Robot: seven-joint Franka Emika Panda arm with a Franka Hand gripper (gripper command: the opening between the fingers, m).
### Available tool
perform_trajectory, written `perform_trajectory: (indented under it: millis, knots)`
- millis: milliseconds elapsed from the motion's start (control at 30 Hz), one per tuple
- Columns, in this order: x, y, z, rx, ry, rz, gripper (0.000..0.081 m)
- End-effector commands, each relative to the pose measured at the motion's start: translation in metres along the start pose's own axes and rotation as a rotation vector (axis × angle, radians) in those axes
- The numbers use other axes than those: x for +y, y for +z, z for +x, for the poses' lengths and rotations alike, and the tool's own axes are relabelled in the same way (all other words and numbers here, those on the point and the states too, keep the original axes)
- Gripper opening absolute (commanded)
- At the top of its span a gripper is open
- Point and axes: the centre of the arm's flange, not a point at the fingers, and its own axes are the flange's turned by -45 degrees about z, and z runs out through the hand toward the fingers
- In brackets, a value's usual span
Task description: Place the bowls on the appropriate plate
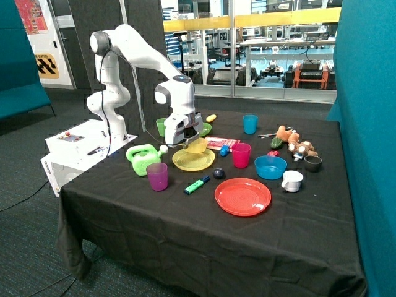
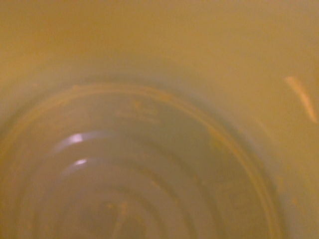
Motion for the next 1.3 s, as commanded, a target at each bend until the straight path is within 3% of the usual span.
perform_trajectory:
  millis: [0, 767, 933, 1267]
  knots:
    - [0.000, 0.007, 0.008, -0.0028, -0.006, 0.0010, 0.0000]
    - [0.019, 0.021, 0.007, -0.0028, 0.004, 0.0010, 0.0000]
    - [0.019, 0.023, 0.006, -0.0028, -0.001, 0.0010, 0.0209]
    - [0.017, 0.022, 0.011, -0.0028, -0.013, 0.0011, 0.0304]
